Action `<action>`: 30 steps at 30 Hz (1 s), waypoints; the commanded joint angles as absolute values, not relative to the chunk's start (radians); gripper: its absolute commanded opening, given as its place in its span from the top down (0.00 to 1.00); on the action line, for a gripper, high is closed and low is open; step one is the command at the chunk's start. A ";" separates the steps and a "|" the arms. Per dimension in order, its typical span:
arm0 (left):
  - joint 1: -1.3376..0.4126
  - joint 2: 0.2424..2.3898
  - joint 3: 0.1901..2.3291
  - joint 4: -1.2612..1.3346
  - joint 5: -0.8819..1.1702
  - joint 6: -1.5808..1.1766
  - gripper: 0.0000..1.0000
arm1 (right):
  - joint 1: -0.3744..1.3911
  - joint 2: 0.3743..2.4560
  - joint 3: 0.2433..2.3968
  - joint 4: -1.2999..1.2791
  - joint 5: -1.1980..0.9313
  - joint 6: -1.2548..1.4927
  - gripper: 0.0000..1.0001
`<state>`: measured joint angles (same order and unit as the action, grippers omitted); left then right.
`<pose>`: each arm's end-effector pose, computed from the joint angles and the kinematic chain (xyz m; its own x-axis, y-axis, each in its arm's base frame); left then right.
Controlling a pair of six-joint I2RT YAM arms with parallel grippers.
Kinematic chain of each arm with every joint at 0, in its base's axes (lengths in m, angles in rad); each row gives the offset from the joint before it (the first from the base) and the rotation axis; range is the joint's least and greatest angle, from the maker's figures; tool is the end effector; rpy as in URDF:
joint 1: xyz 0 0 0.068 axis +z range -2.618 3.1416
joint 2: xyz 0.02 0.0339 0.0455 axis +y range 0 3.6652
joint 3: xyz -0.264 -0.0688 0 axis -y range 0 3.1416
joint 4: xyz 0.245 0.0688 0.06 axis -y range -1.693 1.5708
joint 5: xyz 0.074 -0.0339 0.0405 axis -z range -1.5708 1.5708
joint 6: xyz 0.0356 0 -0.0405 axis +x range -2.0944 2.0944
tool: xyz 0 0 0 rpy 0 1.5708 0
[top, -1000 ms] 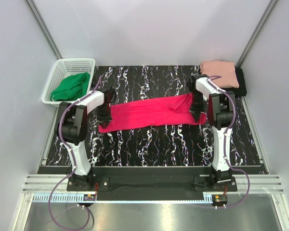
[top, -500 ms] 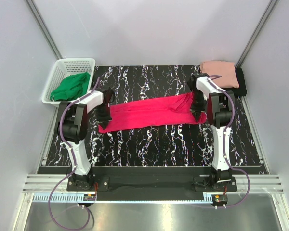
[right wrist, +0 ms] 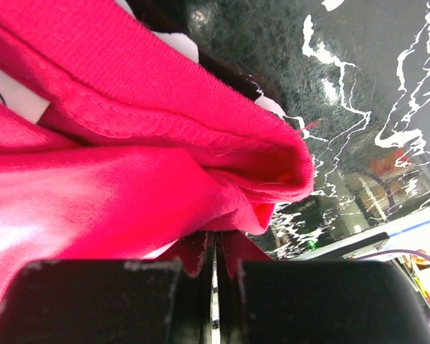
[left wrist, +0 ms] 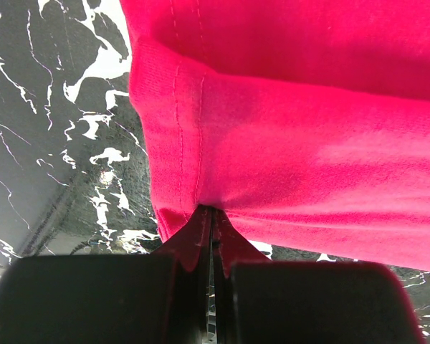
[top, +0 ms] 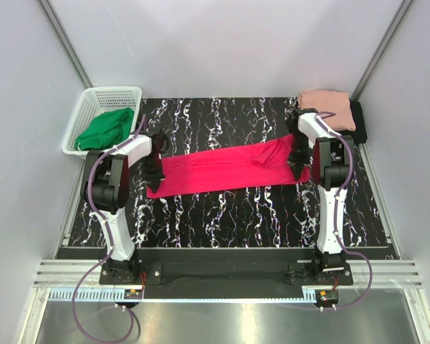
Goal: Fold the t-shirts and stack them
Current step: Fold the tshirt
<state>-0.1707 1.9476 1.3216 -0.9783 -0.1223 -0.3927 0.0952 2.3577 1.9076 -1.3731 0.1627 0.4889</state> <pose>0.3429 -0.0547 0.1548 -0.9760 -0.2172 -0.0157 -0.2174 0.9680 0.1255 0.4250 0.0348 0.1417 -0.9140 0.3783 0.1468 0.3344 0.9071 -0.2558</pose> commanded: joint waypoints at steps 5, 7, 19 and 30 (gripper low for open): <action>-0.153 1.971 1.299 -0.985 -0.143 -0.382 1.00 | 0.077 2.373 1.937 -1.447 0.192 0.466 1.00; -0.153 1.970 1.296 -0.983 -0.144 -0.382 1.00 | 0.072 2.373 1.936 -1.451 0.199 0.465 1.00; -0.152 1.953 1.308 -0.988 -0.109 -0.364 1.00 | 0.052 2.319 1.937 -1.447 0.164 0.456 1.00; -0.140 1.783 1.428 -1.037 -0.040 -0.403 0.62 | 0.051 2.013 2.055 -1.356 0.051 0.451 0.90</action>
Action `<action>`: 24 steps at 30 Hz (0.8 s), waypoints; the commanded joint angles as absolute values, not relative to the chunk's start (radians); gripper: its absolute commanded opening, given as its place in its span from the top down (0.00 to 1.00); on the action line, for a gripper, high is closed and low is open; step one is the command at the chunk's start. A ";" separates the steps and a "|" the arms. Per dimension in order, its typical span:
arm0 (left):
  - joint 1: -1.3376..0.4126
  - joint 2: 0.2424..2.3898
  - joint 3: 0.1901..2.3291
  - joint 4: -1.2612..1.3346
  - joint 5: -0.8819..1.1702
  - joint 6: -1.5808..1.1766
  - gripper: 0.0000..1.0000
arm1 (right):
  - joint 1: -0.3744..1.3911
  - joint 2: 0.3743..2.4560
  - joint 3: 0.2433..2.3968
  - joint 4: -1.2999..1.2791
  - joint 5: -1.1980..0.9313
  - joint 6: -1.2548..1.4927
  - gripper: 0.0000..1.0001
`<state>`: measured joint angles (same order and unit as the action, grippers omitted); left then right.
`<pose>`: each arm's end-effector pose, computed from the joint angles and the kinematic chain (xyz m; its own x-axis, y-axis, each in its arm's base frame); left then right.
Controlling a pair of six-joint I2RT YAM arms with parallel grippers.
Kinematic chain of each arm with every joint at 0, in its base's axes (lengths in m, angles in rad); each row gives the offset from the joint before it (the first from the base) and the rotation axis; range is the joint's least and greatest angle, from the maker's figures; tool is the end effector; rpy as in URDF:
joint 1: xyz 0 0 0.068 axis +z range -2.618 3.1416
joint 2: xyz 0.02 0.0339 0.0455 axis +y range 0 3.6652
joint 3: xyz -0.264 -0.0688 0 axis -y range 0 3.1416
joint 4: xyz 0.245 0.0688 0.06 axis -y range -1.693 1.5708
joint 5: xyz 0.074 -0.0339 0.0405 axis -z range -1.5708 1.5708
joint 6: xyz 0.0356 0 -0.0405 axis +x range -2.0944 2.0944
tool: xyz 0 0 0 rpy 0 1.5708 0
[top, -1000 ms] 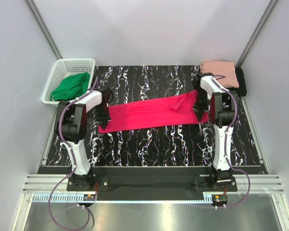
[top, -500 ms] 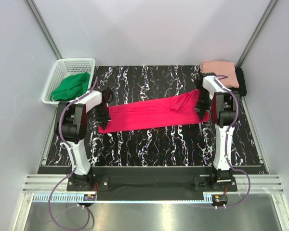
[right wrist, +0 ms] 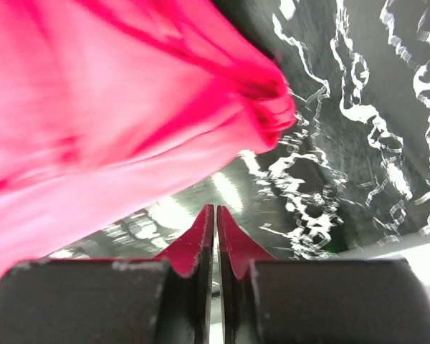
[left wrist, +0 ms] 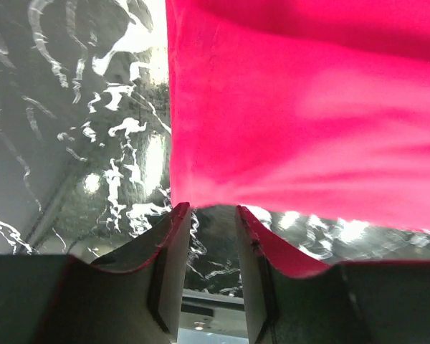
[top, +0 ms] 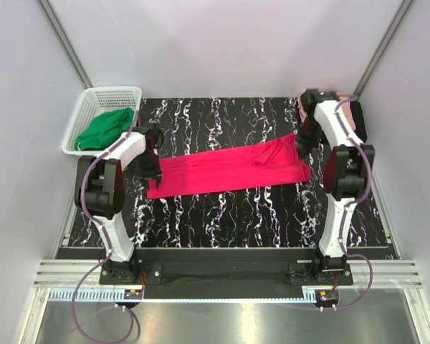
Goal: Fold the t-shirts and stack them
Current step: Fold the tshirt
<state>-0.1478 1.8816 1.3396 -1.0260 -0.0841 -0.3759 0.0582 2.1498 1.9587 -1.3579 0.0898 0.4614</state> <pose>0.3386 -0.0474 0.1804 -0.9738 -0.2249 -0.0334 -0.2268 0.9709 0.0771 0.4183 0.0212 0.2374 -0.9186 0.3906 -0.0594 0.3942 0.9163 -0.0706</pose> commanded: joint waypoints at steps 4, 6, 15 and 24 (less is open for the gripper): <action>-0.140 1.776 1.486 -1.034 -0.017 -0.413 0.62 | 0.051 2.000 2.106 -1.321 -0.107 0.434 0.90; -0.140 1.784 1.505 -1.035 -0.011 -0.407 0.62 | 0.052 2.003 2.092 -1.298 -0.165 0.442 0.90; -0.132 1.752 1.506 -1.046 -0.006 -0.387 0.61 | 0.052 1.905 1.876 -1.163 -0.359 0.477 0.94; -0.129 1.671 1.510 -1.002 0.126 -0.463 0.60 | 0.058 1.689 1.551 -0.948 -0.607 0.621 0.93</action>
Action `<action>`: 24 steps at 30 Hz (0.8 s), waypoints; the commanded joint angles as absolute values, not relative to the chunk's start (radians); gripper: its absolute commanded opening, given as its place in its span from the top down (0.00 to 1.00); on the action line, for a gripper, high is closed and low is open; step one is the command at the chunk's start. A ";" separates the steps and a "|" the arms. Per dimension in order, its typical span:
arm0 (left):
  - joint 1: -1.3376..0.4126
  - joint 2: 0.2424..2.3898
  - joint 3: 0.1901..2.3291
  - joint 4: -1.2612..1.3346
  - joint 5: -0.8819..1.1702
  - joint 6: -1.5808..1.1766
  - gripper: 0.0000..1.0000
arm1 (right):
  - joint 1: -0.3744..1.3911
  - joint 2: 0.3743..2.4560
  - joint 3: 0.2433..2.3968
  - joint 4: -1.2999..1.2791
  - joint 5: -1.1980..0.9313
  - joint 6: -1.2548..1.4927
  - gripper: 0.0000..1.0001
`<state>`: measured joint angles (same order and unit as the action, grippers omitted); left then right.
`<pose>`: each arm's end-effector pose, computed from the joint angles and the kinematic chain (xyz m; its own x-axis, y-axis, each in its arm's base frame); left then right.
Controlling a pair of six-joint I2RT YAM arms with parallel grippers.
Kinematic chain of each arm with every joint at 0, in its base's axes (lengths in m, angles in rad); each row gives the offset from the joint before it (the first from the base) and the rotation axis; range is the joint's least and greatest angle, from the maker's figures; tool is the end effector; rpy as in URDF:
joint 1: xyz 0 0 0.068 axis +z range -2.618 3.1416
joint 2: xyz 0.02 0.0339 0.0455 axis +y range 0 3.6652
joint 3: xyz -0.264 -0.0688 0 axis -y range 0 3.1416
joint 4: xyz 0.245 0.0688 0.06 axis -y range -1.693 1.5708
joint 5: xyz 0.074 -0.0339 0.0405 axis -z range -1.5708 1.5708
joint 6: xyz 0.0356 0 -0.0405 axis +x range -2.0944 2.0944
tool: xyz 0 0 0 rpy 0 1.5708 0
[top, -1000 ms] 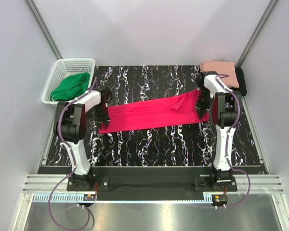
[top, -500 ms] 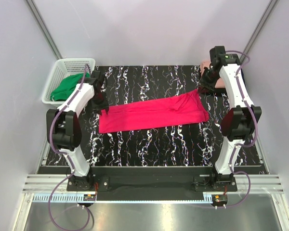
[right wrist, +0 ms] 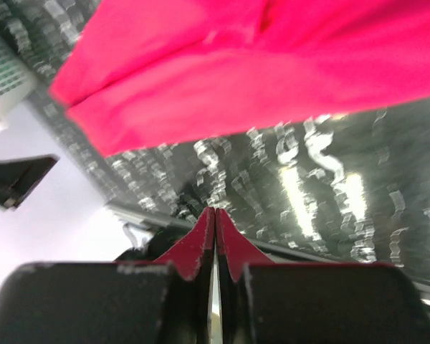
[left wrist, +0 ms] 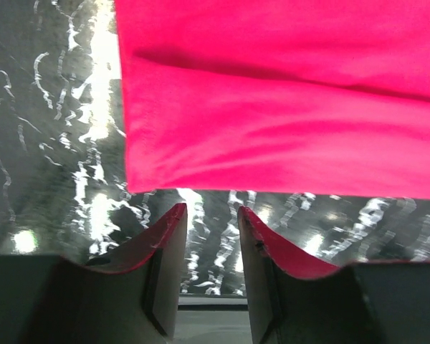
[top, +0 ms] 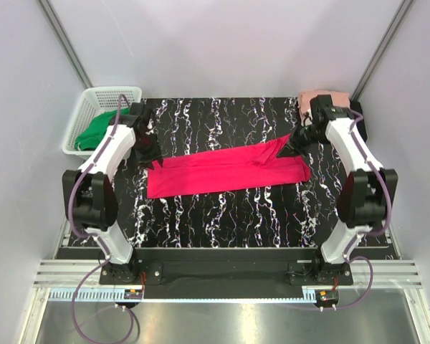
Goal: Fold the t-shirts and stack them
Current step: Fold the tshirt
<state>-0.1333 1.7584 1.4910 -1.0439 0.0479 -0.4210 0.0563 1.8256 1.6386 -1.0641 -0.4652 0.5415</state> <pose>0.3462 -0.0481 0.2601 -0.9335 -0.2867 -0.2153 -0.2592 0.9546 -0.1471 0.3702 0.0369 0.2819 -0.9107 0.4101 -0.0498 0.3248 0.7854 0.5269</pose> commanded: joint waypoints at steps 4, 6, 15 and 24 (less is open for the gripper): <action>-0.135 1.649 1.479 -0.979 0.147 -0.486 0.59 | 0.060 1.618 1.422 -0.913 -0.655 0.644 0.93; -0.141 1.649 1.473 -0.971 0.146 -0.494 0.59 | 0.060 1.611 1.398 -0.916 -0.667 0.632 0.93; -0.181 1.654 1.509 -0.962 0.158 -0.520 0.59 | 0.060 1.638 1.443 -0.950 -0.738 0.606 0.94; -0.225 1.680 1.565 -0.956 0.143 -0.558 0.59 | 0.060 1.698 1.477 -0.950 -0.784 0.583 0.96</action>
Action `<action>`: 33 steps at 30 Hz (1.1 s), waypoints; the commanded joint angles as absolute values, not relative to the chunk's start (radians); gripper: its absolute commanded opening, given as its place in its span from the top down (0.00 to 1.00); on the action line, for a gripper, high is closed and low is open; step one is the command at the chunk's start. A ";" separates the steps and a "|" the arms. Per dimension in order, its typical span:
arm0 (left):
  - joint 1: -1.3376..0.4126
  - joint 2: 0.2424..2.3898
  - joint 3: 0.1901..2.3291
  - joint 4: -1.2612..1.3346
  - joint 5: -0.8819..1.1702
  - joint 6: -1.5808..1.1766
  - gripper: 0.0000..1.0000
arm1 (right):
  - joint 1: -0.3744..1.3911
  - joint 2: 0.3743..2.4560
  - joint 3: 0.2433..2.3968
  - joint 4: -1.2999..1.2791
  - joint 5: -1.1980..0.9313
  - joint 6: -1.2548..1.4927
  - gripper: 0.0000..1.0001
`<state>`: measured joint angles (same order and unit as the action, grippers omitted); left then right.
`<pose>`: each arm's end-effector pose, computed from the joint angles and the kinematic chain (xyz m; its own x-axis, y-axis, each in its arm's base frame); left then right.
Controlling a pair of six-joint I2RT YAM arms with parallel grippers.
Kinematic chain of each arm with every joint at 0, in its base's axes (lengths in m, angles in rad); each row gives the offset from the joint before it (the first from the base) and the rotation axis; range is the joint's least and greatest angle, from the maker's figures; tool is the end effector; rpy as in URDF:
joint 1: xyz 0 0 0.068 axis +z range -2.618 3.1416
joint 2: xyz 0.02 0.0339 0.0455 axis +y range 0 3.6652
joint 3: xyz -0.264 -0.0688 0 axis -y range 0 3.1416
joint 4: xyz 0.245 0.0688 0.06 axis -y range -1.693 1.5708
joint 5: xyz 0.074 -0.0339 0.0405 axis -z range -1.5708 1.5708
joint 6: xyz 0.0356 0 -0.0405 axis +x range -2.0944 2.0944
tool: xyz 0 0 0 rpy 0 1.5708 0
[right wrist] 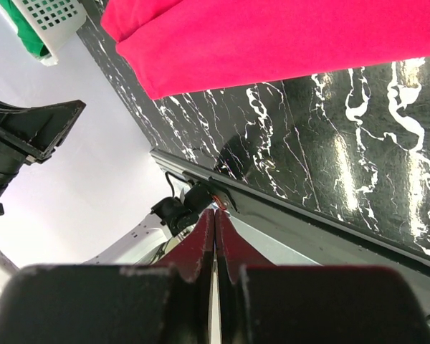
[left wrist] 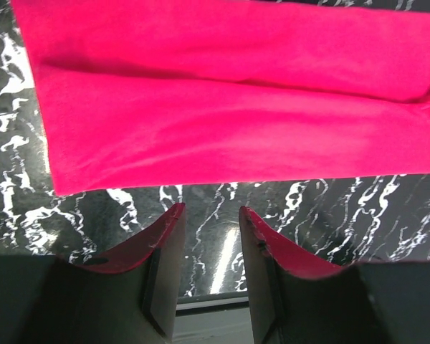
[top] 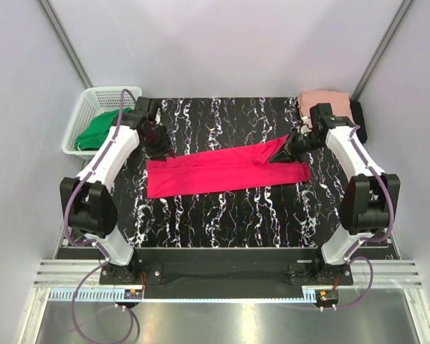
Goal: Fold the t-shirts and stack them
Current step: Fold the tshirt
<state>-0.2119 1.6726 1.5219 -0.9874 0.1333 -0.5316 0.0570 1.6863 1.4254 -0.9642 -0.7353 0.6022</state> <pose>0.3352 -0.0770 0.2995 -0.8983 -0.3207 -0.3003 -0.2233 0.9219 -0.3166 0.3347 0.0430 0.2761 -0.9266 0.3679 0.0783 0.3102 0.6299 0.7120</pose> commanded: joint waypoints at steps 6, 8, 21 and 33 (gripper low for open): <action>-0.247 1.675 1.513 -0.928 0.123 -0.540 0.59 | 0.061 1.735 1.474 -0.930 -0.715 0.586 0.95; -0.249 1.681 1.502 -0.931 0.133 -0.511 0.59 | 0.061 1.752 1.479 -0.931 -0.706 0.577 0.94; -0.247 1.788 1.519 -0.979 0.009 -0.405 0.54 | 0.207 1.856 1.560 -0.968 -0.565 0.589 0.92; -0.245 1.941 1.560 -1.046 -0.054 -0.324 0.55 | 0.204 1.995 1.673 -1.092 -0.215 0.565 1.00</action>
